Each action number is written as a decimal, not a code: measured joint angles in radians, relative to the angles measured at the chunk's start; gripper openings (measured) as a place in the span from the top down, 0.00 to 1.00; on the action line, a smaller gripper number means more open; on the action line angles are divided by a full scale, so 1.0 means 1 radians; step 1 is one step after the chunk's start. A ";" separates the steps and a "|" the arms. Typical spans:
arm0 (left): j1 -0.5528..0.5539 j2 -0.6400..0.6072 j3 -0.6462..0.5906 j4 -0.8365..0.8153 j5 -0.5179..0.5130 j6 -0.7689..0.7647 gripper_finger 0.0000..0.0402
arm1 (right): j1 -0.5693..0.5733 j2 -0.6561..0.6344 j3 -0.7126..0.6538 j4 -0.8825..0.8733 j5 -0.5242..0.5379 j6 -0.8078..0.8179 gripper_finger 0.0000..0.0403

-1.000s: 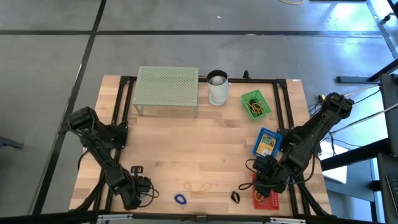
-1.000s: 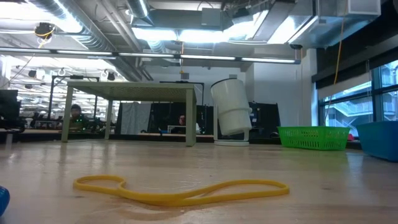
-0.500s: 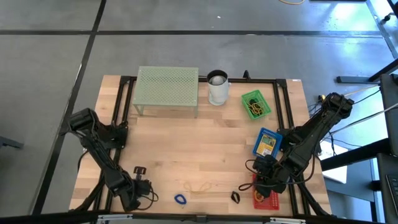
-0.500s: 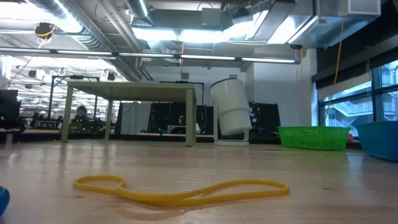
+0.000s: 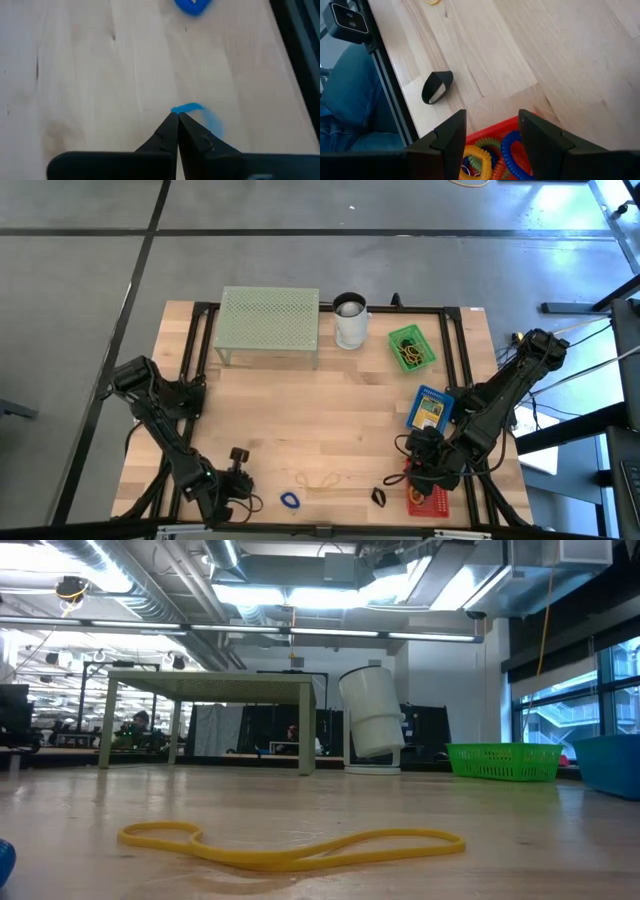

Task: Pick & Place Office Desk Supplies
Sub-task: Put the blue rubber band into the green bin

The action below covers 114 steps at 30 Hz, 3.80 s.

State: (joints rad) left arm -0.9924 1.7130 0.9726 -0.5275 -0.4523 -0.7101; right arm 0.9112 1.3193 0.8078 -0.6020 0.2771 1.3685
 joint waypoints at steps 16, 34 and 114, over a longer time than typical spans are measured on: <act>0.112 -0.003 0.002 0.392 -0.395 0.484 1.00 | 0.000 0.000 0.000 0.006 0.245 0.000 0.55; 0.335 -0.005 0.004 1.355 -0.388 1.385 1.00 | -0.011 0.000 0.000 0.468 0.668 -0.648 0.55; 0.501 0.059 0.003 1.392 -0.071 1.218 0.97 | -0.363 0.320 0.000 1.326 0.044 -1.098 0.99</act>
State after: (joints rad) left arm -0.4911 1.7718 0.9752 0.8642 -0.5236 0.5081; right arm 0.5484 1.6398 0.8074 0.7236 0.3210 0.2703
